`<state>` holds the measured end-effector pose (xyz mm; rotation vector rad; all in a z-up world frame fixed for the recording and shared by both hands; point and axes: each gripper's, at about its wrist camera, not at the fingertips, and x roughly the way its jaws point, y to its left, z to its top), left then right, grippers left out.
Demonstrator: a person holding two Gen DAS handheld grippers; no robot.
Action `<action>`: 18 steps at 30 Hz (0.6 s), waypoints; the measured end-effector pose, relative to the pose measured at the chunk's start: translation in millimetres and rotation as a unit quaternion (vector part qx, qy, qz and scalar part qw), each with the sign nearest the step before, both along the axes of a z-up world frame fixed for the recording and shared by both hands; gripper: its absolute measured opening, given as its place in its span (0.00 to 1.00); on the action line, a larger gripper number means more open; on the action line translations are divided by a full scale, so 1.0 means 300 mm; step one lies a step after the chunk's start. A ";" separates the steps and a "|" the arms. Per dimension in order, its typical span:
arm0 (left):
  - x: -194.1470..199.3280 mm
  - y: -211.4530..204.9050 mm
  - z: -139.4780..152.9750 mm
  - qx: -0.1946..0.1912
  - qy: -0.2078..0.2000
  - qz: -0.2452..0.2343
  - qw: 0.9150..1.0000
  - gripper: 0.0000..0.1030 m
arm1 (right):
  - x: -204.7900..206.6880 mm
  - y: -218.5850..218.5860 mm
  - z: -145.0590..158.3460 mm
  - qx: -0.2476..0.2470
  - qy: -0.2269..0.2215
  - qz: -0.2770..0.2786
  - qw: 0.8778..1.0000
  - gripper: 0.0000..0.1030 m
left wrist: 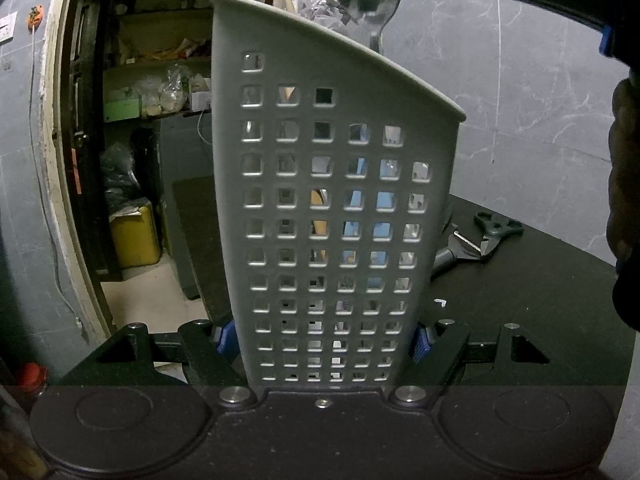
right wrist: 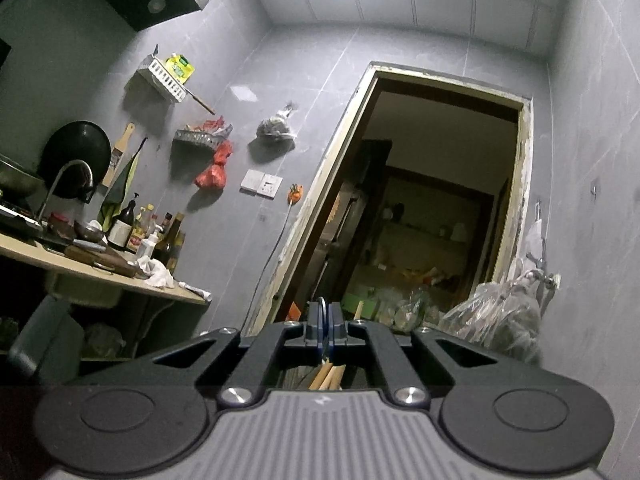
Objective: Organize utensils
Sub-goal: 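Open the right tool to drop the spoon into the caddy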
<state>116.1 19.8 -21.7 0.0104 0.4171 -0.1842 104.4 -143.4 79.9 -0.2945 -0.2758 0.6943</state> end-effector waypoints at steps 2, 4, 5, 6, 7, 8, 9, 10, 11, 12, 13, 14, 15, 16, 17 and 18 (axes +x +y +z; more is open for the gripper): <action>-0.001 -0.003 -0.001 0.001 0.000 0.001 1.000 0.76 | 0.002 -0.001 -0.006 -0.001 0.005 0.000 1.000 0.03; -0.002 -0.005 -0.002 0.001 0.000 0.001 1.000 0.76 | 0.006 -0.002 -0.011 -0.002 0.009 -0.001 1.000 0.03; -0.002 -0.006 -0.002 0.002 0.000 0.002 1.000 0.76 | 0.010 -0.001 -0.011 -0.004 0.012 0.000 1.000 0.03; -0.003 -0.008 -0.003 0.002 0.000 0.002 1.000 0.76 | 0.012 -0.001 -0.014 -0.006 0.015 0.001 1.000 0.03; -0.002 -0.010 -0.004 0.002 0.000 0.002 1.000 0.76 | 0.015 0.000 -0.017 -0.010 0.018 0.001 1.000 0.05; -0.003 -0.012 -0.004 0.003 0.000 0.003 1.000 0.76 | 0.017 0.000 -0.019 -0.012 0.021 0.001 1.000 0.14; -0.004 -0.013 -0.005 0.003 0.000 0.003 1.000 0.76 | 0.016 -0.003 -0.022 -0.010 0.022 0.001 1.000 0.23; -0.003 -0.013 -0.004 0.003 0.000 0.002 1.000 0.76 | 0.013 -0.007 -0.024 -0.005 0.021 -0.001 1.000 0.47; -0.003 -0.013 -0.004 0.003 0.000 0.003 1.000 0.76 | 0.010 -0.012 -0.024 0.000 0.019 -0.002 1.000 0.63; -0.003 -0.013 -0.004 0.004 0.000 0.003 1.000 0.76 | 0.007 -0.019 -0.023 0.006 0.016 -0.003 1.000 0.67; -0.003 -0.014 -0.004 0.004 0.000 0.003 1.000 0.76 | 0.004 -0.027 -0.021 0.012 0.015 -0.003 1.000 0.70; -0.003 -0.013 -0.004 0.004 0.000 0.003 1.000 0.76 | 0.002 -0.035 -0.018 0.017 0.015 -0.007 1.000 0.75; -0.003 -0.013 -0.003 0.004 0.000 0.003 1.000 0.76 | 0.002 -0.043 -0.015 0.023 0.014 -0.011 1.000 0.79; -0.003 -0.012 -0.003 0.003 0.000 0.003 1.000 0.76 | 0.001 -0.055 -0.014 0.031 0.013 -0.018 0.999 0.88; -0.003 -0.011 -0.003 0.003 0.000 0.003 1.000 0.76 | -0.001 -0.070 -0.014 0.041 0.011 -0.027 0.999 0.95; -0.002 -0.010 -0.002 0.003 0.001 0.003 1.000 0.76 | -0.001 -0.087 -0.014 0.050 0.011 -0.035 0.998 0.96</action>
